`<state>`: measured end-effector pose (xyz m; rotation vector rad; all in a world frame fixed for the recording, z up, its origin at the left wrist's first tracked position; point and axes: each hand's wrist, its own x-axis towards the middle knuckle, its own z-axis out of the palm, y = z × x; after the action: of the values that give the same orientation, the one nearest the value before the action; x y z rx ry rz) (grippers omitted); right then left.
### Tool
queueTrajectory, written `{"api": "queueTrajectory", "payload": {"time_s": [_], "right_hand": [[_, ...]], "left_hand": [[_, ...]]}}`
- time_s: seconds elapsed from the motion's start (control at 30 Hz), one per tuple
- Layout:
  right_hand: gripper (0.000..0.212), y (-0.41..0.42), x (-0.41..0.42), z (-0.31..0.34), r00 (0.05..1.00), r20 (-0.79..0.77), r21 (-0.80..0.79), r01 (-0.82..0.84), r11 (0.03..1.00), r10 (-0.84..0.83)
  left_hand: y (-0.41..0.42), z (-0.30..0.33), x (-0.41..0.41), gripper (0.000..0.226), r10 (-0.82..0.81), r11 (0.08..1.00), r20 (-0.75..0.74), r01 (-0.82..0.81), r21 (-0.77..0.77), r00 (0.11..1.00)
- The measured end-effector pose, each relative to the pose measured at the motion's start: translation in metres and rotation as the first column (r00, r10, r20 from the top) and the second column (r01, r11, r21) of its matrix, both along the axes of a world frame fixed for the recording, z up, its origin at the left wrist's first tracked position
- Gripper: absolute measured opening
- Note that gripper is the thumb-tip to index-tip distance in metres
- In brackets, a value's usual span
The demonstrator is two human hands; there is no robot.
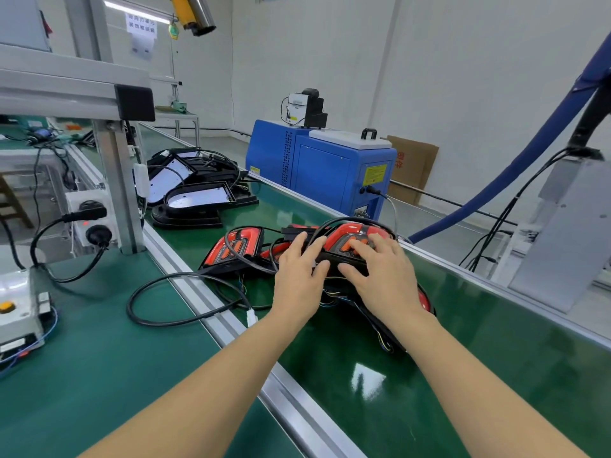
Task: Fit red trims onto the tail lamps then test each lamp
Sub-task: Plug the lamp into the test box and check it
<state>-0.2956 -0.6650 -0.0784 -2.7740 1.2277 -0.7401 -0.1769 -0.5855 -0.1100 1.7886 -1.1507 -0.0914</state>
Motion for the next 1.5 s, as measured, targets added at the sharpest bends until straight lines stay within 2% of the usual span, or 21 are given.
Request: {"api": "queueTrajectory", "payload": {"time_s": [0.1,0.17,0.43,0.87,1.17,1.37,1.5], "right_hand": [[0.052,0.0,0.003,-0.003,1.0,0.0,-0.001,0.019,1.0,-0.019],[0.052,0.0,0.004,-0.004,1.0,0.002,0.002,0.026,1.0,-0.026],[0.051,-0.005,0.007,-0.007,0.999,0.046,0.032,0.024,0.999,-0.025],[0.048,-0.009,0.006,-0.01,0.999,-0.027,-0.104,0.019,0.994,-0.021],[0.048,-0.009,0.004,-0.01,0.996,-0.078,-0.146,0.022,0.989,-0.034],[0.049,-0.009,0.002,-0.011,0.994,-0.107,-0.141,0.023,0.99,-0.038],[0.059,-0.007,0.003,-0.007,0.981,-0.17,-0.156,0.072,0.985,-0.099]], "left_hand": [[0.0,-0.003,-0.001,0.049,-0.009,0.998,0.238,-0.007,0.067,0.971],[0.0,-0.004,-0.002,0.05,-0.053,0.993,0.309,0.018,0.114,0.95],[-0.005,0.001,0.001,0.056,-0.125,0.978,0.32,0.063,0.199,0.939],[-0.006,0.003,0.004,0.065,-0.17,0.929,0.365,0.025,0.37,0.915],[0.012,-0.003,-0.006,0.066,-0.037,0.935,0.361,-0.096,0.342,0.932],[0.048,-0.01,0.007,0.077,0.031,0.876,0.335,-0.187,0.444,0.942],[0.079,-0.017,0.019,0.071,0.06,0.828,0.312,-0.222,0.515,0.948]]}}
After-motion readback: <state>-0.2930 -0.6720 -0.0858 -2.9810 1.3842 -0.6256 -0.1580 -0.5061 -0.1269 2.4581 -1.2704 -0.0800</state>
